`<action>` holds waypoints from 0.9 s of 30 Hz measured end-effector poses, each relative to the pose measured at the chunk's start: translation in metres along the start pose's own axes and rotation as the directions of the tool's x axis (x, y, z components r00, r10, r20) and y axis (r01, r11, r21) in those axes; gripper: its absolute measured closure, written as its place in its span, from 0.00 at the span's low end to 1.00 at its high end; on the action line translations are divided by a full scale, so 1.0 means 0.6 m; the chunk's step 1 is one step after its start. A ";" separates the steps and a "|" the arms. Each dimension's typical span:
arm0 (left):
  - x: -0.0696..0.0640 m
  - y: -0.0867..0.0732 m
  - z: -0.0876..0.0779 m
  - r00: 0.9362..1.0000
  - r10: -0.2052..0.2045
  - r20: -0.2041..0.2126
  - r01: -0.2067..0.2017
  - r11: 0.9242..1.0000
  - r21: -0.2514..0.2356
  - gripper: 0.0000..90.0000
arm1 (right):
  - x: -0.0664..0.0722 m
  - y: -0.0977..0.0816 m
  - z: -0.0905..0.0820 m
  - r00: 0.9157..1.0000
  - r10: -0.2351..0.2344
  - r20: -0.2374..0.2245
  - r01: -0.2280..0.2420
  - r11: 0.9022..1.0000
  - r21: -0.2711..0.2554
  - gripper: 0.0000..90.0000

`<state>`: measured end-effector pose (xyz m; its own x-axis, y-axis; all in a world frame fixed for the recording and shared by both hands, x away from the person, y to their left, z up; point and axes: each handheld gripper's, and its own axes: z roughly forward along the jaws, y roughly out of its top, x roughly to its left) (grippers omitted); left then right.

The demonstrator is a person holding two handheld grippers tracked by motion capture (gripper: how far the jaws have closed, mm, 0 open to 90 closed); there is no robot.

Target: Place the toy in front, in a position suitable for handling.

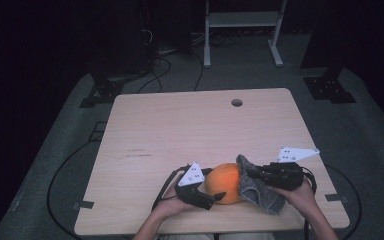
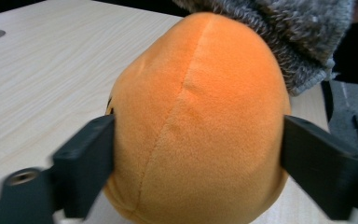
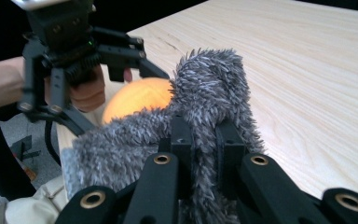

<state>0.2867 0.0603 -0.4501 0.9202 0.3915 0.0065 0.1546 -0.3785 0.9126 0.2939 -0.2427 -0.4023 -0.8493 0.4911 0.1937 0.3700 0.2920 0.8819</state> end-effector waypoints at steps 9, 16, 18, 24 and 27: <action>-0.018 0.006 0.001 0.997 0.077 -0.030 -0.077 0.997 0.013 0.30 | 0.068 0.046 0.041 0.991 -0.133 -0.013 0.134 0.991 0.025 0.90; -0.022 0.003 0.002 0.996 0.085 -0.021 -0.085 0.996 -0.004 0.33 | 0.022 0.014 0.015 0.998 -0.058 0.020 0.058 0.998 0.024 0.90; -0.019 0.002 0.002 0.998 0.067 -0.014 -0.067 0.998 -0.011 0.30 | 0.009 0.005 0.004 0.999 -0.037 0.031 0.036 0.999 0.030 0.90; -0.010 0.002 0.008 1.000 0.006 0.002 -0.006 1.000 -0.025 0.10 | -0.006 -0.006 -0.009 1.000 -0.021 0.020 0.020 0.999 0.044 0.89; -0.006 -0.002 0.011 1.000 -0.025 0.014 0.025 1.000 -0.004 0.07 | -0.008 -0.009 -0.009 1.000 -0.011 0.011 0.010 0.999 0.038 0.89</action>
<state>0.2855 0.0537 -0.4542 0.9210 0.3890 -0.0219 0.1761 -0.3654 0.9140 0.2940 -0.2510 -0.4054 -0.8489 0.4973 0.1793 0.3755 0.3284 0.8667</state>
